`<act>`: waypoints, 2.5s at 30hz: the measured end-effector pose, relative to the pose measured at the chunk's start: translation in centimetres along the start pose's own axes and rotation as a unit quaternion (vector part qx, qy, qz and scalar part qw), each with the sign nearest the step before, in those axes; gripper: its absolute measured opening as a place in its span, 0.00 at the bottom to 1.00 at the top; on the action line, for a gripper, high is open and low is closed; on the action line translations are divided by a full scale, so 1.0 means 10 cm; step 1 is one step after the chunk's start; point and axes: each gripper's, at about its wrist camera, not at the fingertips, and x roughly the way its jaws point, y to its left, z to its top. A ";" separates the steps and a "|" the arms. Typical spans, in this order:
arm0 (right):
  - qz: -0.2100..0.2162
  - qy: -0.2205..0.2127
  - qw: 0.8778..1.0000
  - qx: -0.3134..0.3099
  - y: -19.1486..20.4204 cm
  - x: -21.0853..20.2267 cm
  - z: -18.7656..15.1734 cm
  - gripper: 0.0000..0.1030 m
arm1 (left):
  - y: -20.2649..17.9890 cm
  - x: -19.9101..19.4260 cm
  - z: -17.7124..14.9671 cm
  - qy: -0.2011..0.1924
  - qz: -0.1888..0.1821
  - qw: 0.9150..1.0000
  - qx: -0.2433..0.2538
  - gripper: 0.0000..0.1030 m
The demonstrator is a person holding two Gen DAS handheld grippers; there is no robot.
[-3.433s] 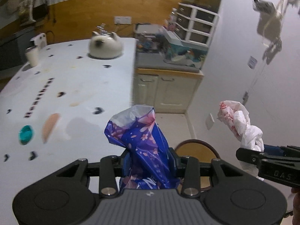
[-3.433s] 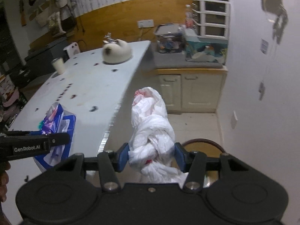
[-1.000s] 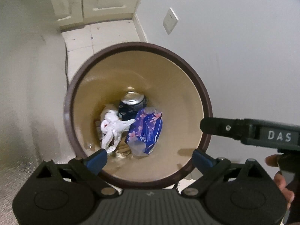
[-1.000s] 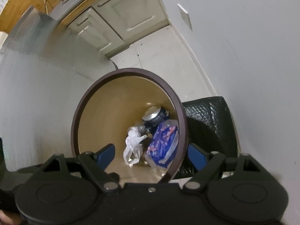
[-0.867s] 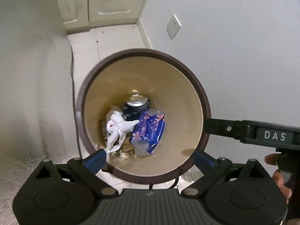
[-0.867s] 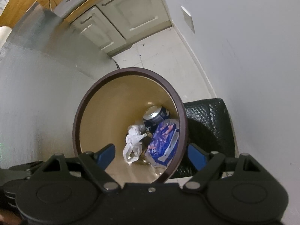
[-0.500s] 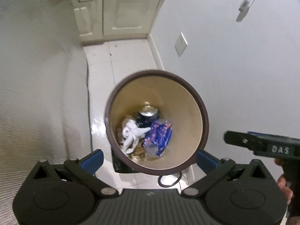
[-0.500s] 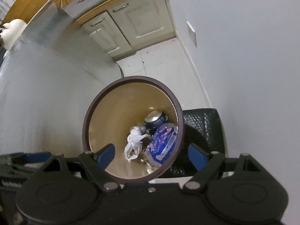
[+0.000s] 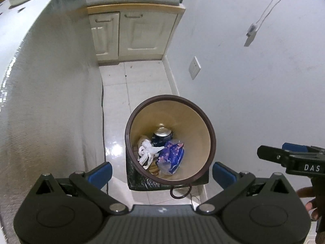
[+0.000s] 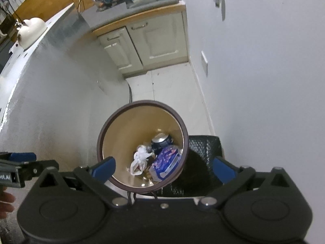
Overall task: Collect trash
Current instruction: 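Withdraw both tools from the wastebasket back toward the table, then grasp the teal bottle cap with the left tool while the right tool grasps the tan wooden stick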
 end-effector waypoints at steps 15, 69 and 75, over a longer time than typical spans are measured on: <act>-0.021 -0.046 0.999 -0.020 0.35 -0.72 -0.23 1.00 | 0.08 -0.82 -0.27 -0.070 -0.011 0.997 -0.002 1.00; 0.045 -0.182 0.974 -0.129 4.32 -1.71 -1.16 1.00 | 3.38 -3.32 -1.53 -0.253 0.070 0.964 -0.041 1.00; 0.057 -0.173 0.973 -0.139 4.69 -1.41 -0.94 1.00 | 3.71 -3.12 -1.38 -0.243 0.071 0.966 -0.057 1.00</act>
